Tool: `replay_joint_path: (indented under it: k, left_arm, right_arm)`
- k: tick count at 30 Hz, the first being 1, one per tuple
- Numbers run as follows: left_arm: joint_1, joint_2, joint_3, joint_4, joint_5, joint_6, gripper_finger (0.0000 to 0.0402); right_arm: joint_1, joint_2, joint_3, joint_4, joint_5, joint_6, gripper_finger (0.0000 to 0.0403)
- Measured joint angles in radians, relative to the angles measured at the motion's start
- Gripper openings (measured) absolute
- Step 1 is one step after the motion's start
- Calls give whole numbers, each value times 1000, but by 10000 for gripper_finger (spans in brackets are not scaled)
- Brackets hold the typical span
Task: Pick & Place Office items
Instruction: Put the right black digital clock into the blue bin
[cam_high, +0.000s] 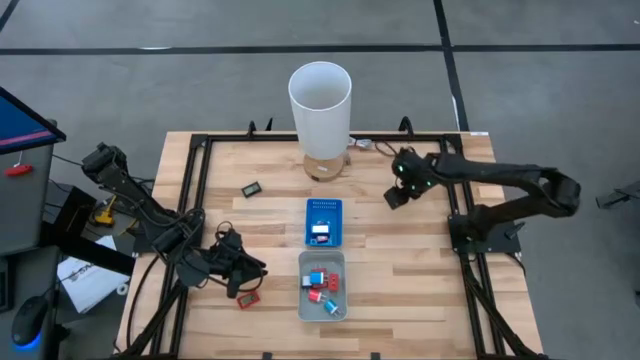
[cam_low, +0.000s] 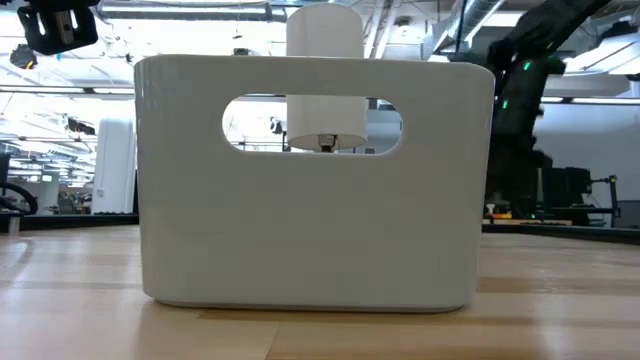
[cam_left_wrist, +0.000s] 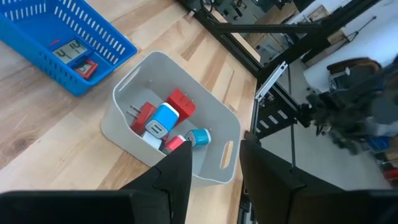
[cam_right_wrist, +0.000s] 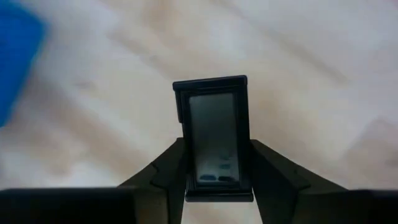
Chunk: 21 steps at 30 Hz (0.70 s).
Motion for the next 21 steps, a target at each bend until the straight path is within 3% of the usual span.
replay_joint_path:
  k: [5,10,15,21]
  left_arm:
    - [-17,0,0,-1,0,20,131]
    - [-43,0,0,-1,0,36,131]
    - [-64,0,0,-2,0,39,131]
    - [-79,0,0,-6,0,42,131]
  right_arm:
    - [234,-136,2,3,8,252,153]
    - [497,-203,2,47,106,531,147]
    - [710,-180,3,221,233,744,139]
    - [819,-41,89,323,344,832,146]
